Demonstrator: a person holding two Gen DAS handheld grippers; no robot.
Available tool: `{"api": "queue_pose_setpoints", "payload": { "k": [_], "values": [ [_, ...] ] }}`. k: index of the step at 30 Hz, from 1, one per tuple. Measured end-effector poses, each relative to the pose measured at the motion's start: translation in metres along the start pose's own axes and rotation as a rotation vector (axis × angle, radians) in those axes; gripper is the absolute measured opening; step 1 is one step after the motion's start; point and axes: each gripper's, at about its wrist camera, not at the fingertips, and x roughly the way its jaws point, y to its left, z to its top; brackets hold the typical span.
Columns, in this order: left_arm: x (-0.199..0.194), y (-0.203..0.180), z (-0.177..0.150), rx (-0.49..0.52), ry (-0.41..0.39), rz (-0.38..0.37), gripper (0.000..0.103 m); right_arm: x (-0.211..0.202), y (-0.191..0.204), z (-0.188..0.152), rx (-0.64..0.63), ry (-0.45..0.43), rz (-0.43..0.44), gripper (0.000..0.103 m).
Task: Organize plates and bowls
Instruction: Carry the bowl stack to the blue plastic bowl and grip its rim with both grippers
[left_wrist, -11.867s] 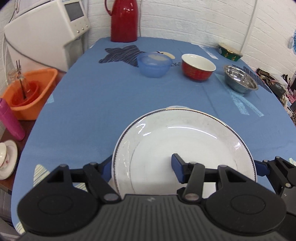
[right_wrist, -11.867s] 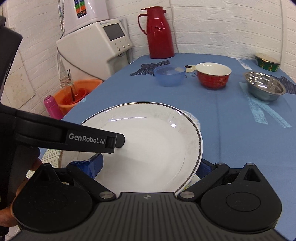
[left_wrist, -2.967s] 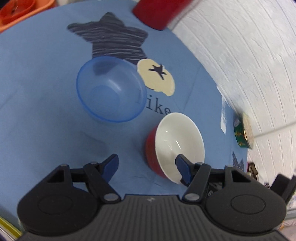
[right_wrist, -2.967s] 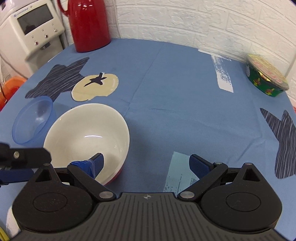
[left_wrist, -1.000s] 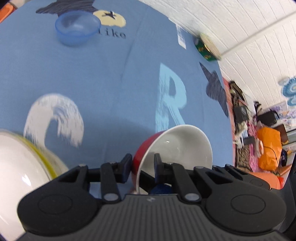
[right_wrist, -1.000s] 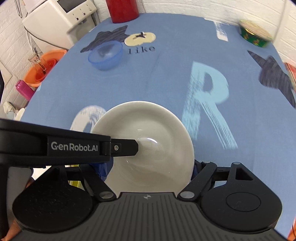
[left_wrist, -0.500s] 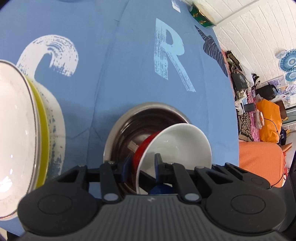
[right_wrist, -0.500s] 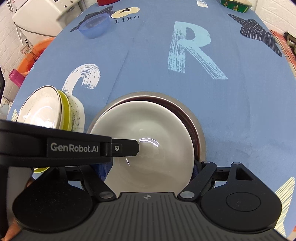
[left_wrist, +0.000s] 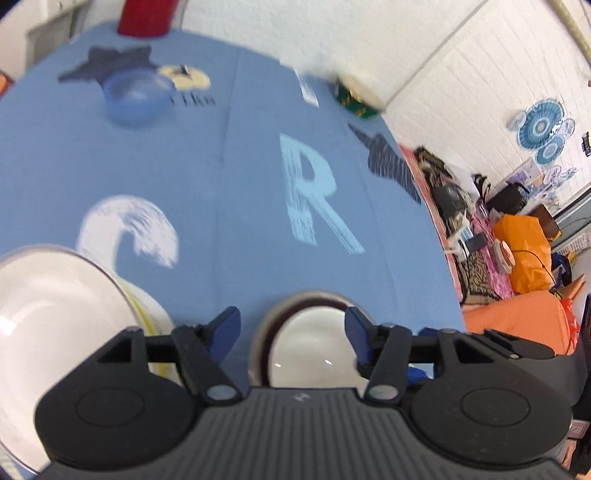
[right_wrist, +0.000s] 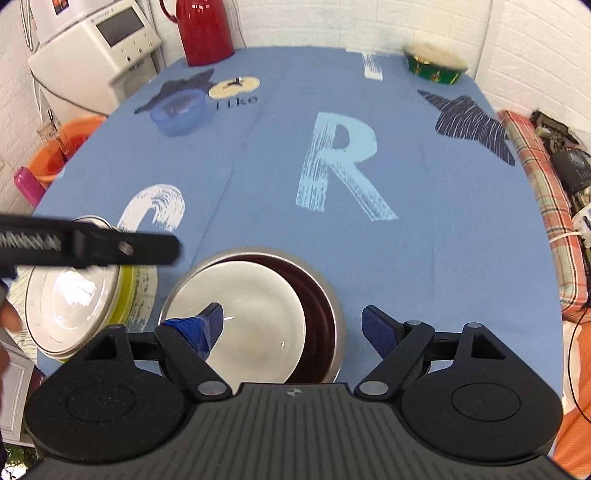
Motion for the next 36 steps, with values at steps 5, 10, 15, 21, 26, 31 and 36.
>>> {"api": "queue_pose_setpoints", "payload": {
  "k": [5,10,15,21,26,31,36],
  "values": [
    [-0.029,0.029,0.014,0.057,-0.076,0.094,0.057,-0.004,-0.003,-0.010,0.083,-0.085,0.096,0.069],
    [-0.038,0.075,0.029,0.039,-0.107,0.217,0.057,0.012,0.008,0.002,0.130,-0.084,0.179,0.069],
    [-0.036,0.123,0.043,-0.011,-0.096,0.289,0.058,0.034,0.022,0.029,0.117,-0.059,0.206,0.069],
    [-0.023,0.169,0.087,-0.090,-0.101,0.287,0.058,0.076,0.039,0.083,0.162,0.005,0.252,0.070],
    [0.003,0.188,0.144,-0.115,-0.123,0.262,0.058,0.123,0.058,0.140,0.121,0.002,0.279,0.070],
    [0.043,0.202,0.193,-0.126,-0.119,0.279,0.059,0.171,0.080,0.192,0.061,0.005,0.262,0.070],
    [0.082,0.212,0.221,-0.112,-0.081,0.286,0.059,0.205,0.091,0.216,0.017,0.034,0.256,0.070]
  ]
}}
